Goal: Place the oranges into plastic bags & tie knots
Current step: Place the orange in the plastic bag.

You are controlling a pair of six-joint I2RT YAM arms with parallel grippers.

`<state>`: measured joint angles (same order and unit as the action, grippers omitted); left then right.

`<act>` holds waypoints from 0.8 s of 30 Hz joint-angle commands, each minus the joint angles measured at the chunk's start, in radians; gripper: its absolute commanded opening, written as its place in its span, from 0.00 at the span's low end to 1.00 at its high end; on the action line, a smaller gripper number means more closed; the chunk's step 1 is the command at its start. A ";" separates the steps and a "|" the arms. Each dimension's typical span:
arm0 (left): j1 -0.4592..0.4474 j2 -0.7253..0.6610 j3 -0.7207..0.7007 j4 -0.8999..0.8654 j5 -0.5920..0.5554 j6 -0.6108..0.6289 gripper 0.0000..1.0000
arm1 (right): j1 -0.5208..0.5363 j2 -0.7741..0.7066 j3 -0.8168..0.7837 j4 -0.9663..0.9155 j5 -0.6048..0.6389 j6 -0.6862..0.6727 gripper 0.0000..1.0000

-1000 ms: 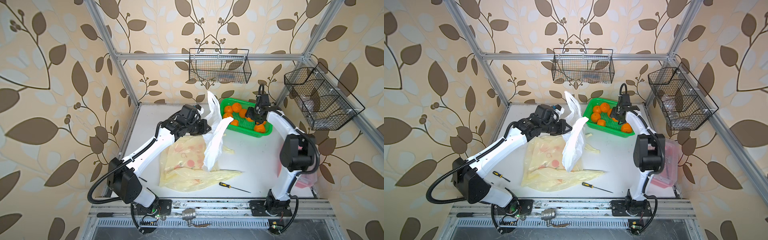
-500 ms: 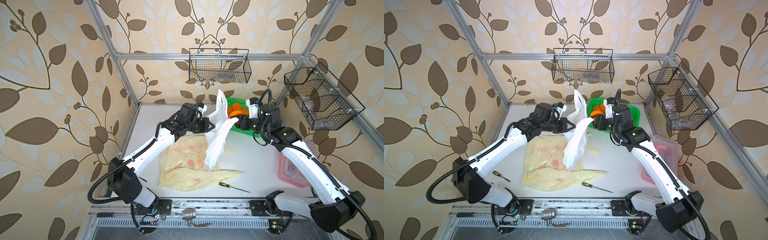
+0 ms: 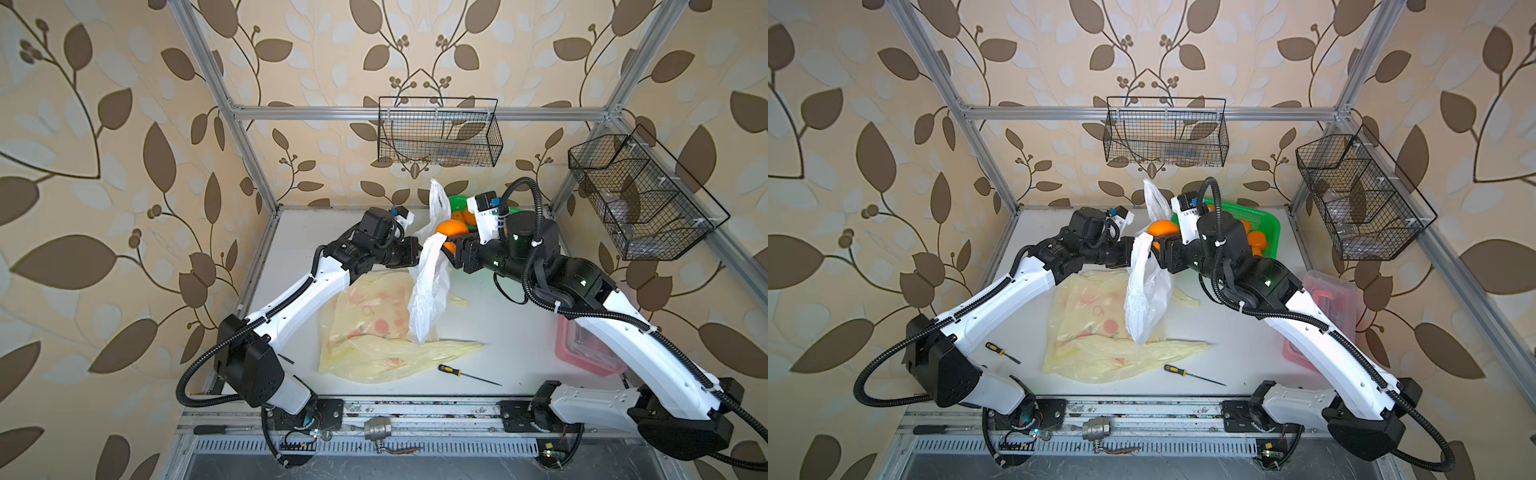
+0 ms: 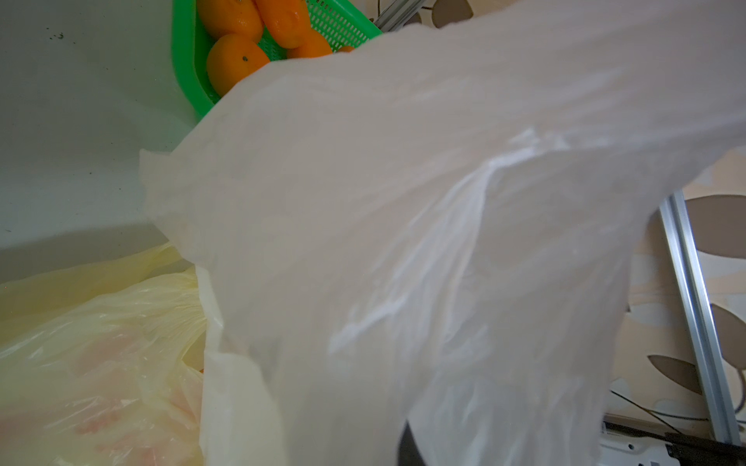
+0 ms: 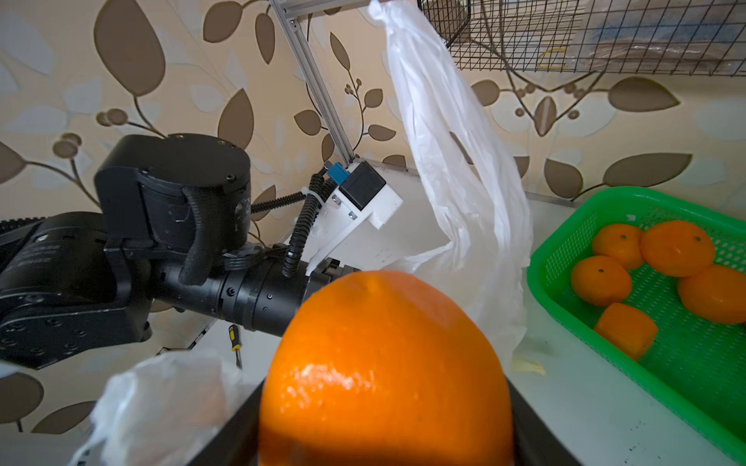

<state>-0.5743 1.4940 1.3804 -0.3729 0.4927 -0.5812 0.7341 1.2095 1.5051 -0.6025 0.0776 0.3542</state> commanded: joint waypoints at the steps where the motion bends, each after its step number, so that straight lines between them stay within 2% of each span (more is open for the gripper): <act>1: 0.006 -0.001 0.005 0.038 0.044 0.017 0.08 | 0.005 0.027 -0.002 0.024 -0.027 0.001 0.50; 6: 0.007 -0.020 -0.017 0.071 0.072 0.009 0.08 | -0.002 0.087 -0.002 0.105 -0.083 0.022 0.50; 12: 0.009 -0.084 -0.041 0.057 -0.009 0.025 0.05 | -0.064 0.125 -0.072 0.079 -0.123 0.088 0.49; 17: 0.039 -0.118 -0.070 0.056 -0.046 0.023 0.03 | -0.079 0.174 -0.083 -0.036 0.013 0.105 0.49; 24: 0.078 -0.131 -0.077 0.010 -0.082 0.032 0.01 | 0.004 0.271 0.002 -0.128 0.175 0.062 0.50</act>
<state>-0.5098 1.3998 1.3071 -0.3420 0.4480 -0.5751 0.7086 1.4689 1.4471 -0.6701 0.1532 0.4324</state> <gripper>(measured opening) 0.046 0.640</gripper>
